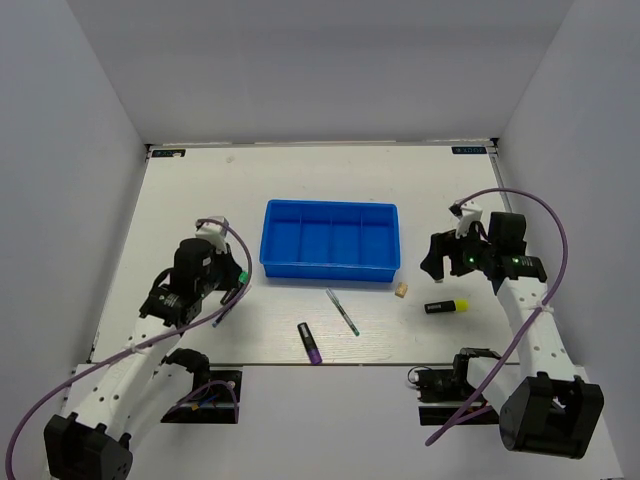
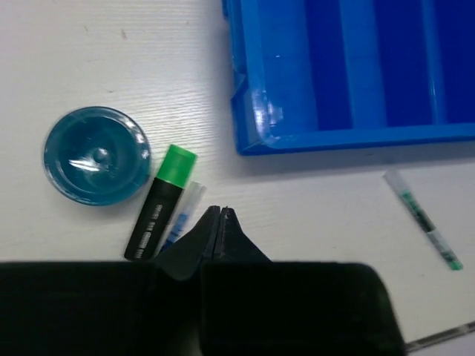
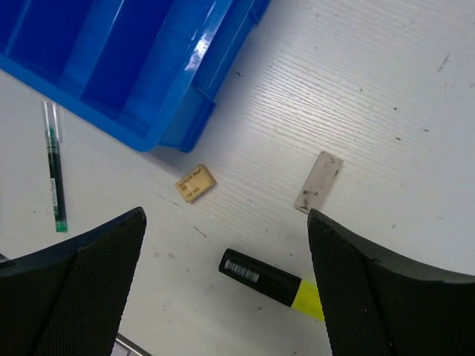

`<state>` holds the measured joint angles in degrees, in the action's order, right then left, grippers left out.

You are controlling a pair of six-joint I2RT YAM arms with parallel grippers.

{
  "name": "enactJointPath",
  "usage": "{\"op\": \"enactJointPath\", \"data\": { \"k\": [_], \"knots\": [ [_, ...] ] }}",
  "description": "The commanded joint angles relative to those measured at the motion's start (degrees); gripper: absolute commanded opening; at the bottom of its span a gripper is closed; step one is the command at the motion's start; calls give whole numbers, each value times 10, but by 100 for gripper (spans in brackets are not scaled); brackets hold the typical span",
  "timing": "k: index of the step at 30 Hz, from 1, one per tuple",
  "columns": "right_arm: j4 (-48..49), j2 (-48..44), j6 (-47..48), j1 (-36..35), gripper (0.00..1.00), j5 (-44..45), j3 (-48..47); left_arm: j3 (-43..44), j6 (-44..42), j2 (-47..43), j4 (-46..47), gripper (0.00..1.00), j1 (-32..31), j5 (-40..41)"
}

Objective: Sort the stationery into containers
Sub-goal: Pick up the stationery from the center of the board.

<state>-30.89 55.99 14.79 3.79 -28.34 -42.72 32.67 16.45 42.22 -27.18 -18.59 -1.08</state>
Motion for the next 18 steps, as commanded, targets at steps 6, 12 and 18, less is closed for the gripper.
{"op": "enactJointPath", "data": {
  "k": [6,12,18],
  "knots": [
    [-7,-14,-2,-3,90,102,-33,42,7,60,-37,67,2,87],
    [-59,9,49,-5,90,49,-54,77,12,101,-61,96,21,151],
    [-37,10,34,-8,0,27,-37,108,5,184,-67,92,46,170]
  ]
}}
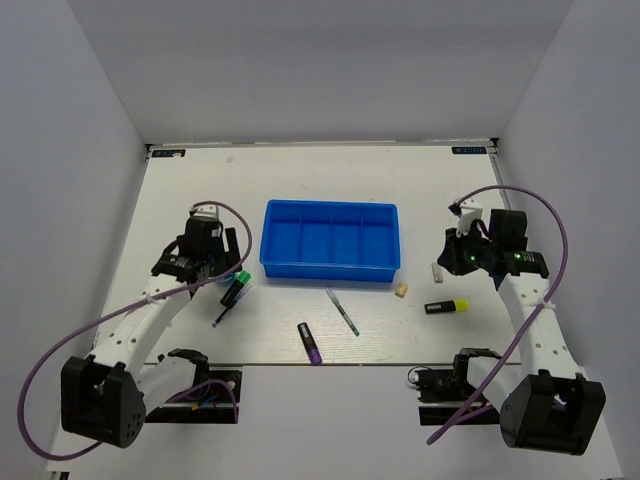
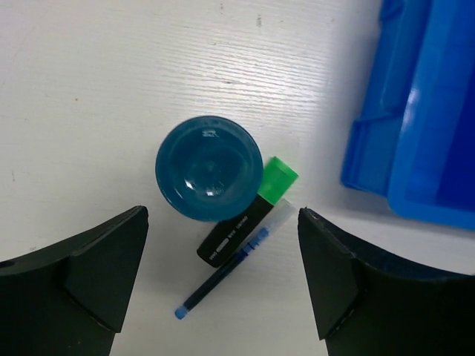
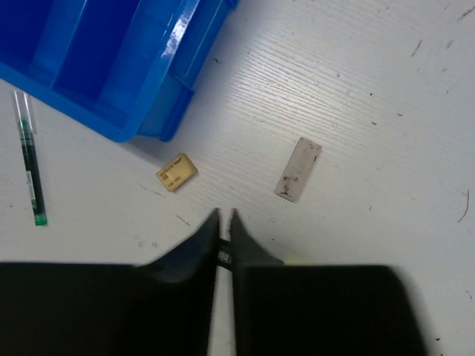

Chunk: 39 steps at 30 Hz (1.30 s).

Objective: Sort the stationery into containers
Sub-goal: Pick up the stationery from the center of the board.

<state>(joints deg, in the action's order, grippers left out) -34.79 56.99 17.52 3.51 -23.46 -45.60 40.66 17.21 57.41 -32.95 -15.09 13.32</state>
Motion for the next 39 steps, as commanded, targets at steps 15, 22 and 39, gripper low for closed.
{"op": "enactJointPath", "data": {
  "k": [15,22,39],
  "knots": [
    [2,-12,18,-11,90,-24,-7,71,-5,177,18,87,42,26],
    [-1,-13,19,-13,90,-21,-7,78,4,199,22,68,53,3],
    [-1,-15,20,-12,28,-45,-4,230,48,88,-46,0,34,-73]
  ]
}}
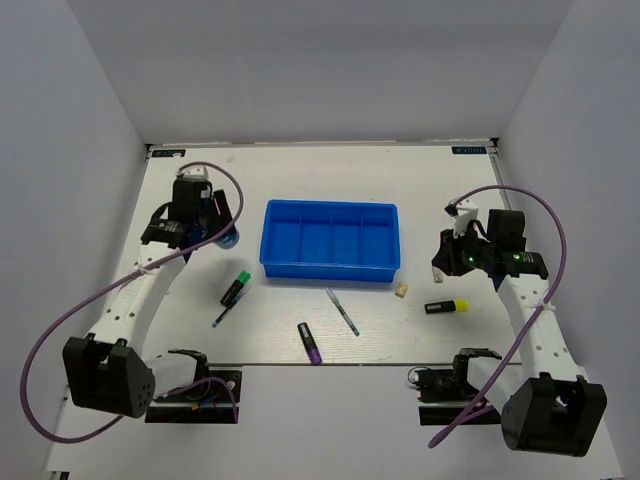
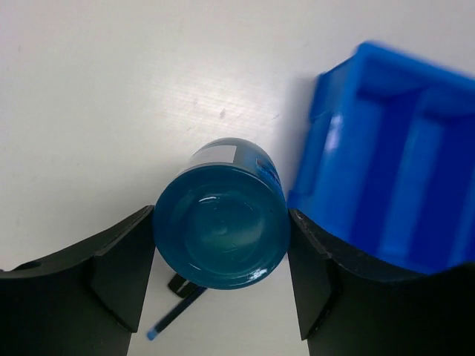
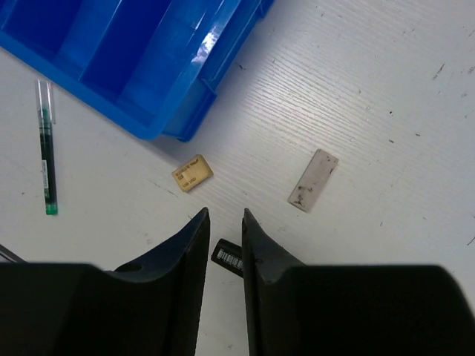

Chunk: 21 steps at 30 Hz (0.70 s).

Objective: Sort the stationery into containers
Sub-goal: Pick up the stationery from the center of the board, then place the stationery in the storage box.

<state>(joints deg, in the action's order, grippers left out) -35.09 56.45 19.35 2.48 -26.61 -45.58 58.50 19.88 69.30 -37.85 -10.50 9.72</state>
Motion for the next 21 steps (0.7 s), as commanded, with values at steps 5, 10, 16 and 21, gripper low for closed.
{"op": "enactJointPath", "data": {
  "k": [5,10,16,21],
  "knots": [
    [4,-8,-2,-2,29,-13,-3,93,36,-1,36,0,-69,-92],
    [4,-8,-2,-2,31,-12,-2,136,27,67,68,0,-121,-94],
    [5,-9,-3,-1,32,-7,-2,182,1,148,47,0,-149,-38],
    [6,-8,-1,-1,34,-8,-1,204,-31,192,40,1,-172,-2]
  ]
}}
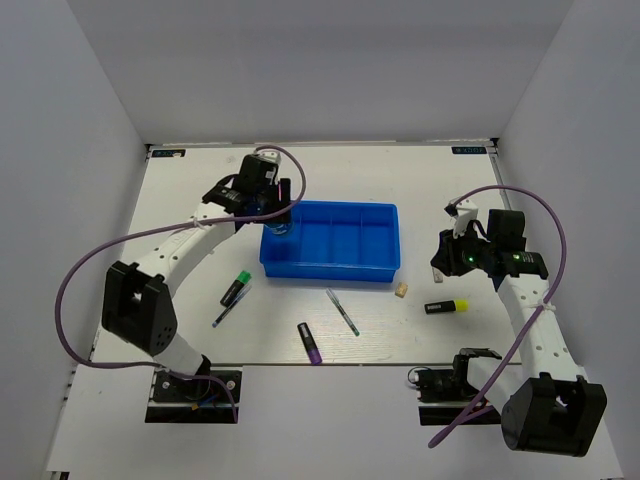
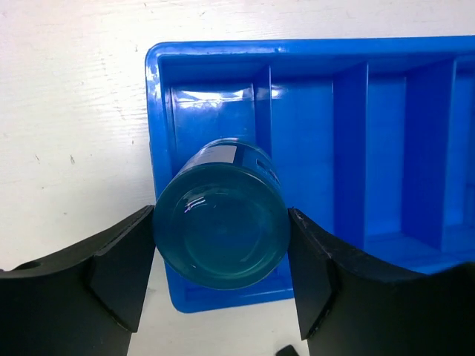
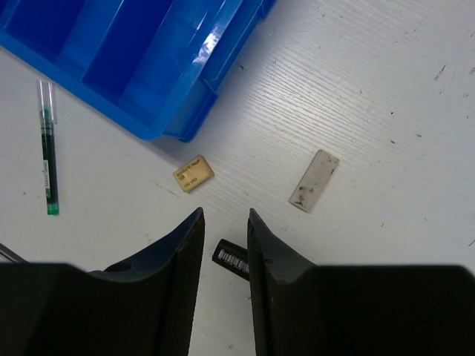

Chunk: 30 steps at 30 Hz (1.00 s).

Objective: Sort the stationery into containers
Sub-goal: Place the stationery in the storage box.

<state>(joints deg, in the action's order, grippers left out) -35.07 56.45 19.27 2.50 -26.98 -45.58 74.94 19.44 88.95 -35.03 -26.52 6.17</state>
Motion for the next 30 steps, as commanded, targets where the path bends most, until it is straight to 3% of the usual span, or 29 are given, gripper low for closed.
{"op": "enactJointPath", "data": {
  "k": [1,14,30],
  "knots": [
    [5,-9,-1,-1,34,-3,-1,40,-29,0,12,1,-13,37],
    [6,-7,-1,-1,38,-1,-1,41,-64,51,13,9,-60,96],
    [8,-13,1,-2,42,-4,-1,16,-96,64,7,10,-98,168]
  ]
}}
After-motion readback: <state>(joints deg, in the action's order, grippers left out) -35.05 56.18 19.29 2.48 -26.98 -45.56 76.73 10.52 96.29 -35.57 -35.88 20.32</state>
